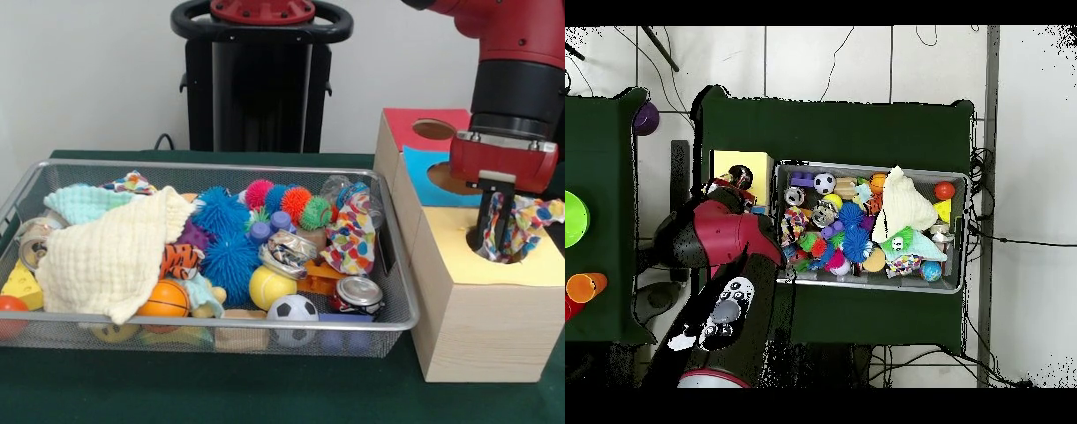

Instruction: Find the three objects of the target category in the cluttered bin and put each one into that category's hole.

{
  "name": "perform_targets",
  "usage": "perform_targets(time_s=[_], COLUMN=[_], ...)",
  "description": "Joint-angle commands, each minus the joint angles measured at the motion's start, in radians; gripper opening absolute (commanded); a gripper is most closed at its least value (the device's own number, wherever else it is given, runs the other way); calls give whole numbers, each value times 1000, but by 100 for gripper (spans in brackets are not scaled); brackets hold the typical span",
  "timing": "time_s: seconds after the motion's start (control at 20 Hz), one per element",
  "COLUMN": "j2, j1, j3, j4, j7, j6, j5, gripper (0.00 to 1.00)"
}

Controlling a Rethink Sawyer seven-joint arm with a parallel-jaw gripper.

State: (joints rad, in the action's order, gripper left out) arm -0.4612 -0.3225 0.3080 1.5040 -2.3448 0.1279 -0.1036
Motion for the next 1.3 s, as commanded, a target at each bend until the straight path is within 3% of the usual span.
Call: perform_targets(time_s=[0.05, 0.75, 0.8, 1.0, 1.3], j2=[27, 6, 4, -11, -10], j1=[-1, 27, 31, 61, 55], j3=[-19, -53, -60, -98, -91], j4=[41, 50, 56, 62, 58], j7=[-72, -50, -54, -28, -45], j6=[-57, -29, -49, -33, -34], j5=[58, 70, 75, 90, 94], gripper=[0, 0, 100, 100, 100])
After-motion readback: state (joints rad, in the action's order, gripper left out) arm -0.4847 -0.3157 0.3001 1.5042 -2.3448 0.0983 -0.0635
